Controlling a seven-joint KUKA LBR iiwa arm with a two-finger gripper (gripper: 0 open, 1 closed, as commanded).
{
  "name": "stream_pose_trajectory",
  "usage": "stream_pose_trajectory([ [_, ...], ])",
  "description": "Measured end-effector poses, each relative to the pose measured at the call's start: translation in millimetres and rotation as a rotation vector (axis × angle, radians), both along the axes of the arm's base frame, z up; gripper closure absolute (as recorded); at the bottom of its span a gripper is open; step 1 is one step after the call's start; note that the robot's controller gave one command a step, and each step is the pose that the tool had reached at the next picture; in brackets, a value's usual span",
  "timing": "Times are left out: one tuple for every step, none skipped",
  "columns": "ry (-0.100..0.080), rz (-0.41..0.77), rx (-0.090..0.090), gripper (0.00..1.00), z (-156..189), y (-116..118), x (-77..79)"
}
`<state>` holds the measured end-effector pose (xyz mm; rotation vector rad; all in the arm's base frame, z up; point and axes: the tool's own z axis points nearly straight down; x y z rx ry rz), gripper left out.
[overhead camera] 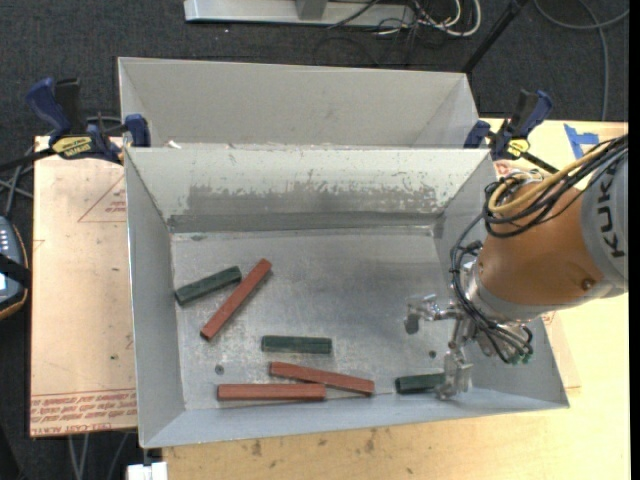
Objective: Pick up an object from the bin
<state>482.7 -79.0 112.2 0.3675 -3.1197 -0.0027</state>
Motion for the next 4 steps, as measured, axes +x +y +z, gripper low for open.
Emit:
stream_pose_trajectory([
  [-0.001,0.053,-0.001,0.0,-43.0,19.2,14.9],
  [-0.01,-0.013,-0.001,1.0,-39.6,26.8,10.5],
  [-0.01,-0.013,-0.001,1.0,-39.6,26.8,10.5],
  [-0.009,-0.013,-0.001,1.0,-38.0,26.9,10.6],
])
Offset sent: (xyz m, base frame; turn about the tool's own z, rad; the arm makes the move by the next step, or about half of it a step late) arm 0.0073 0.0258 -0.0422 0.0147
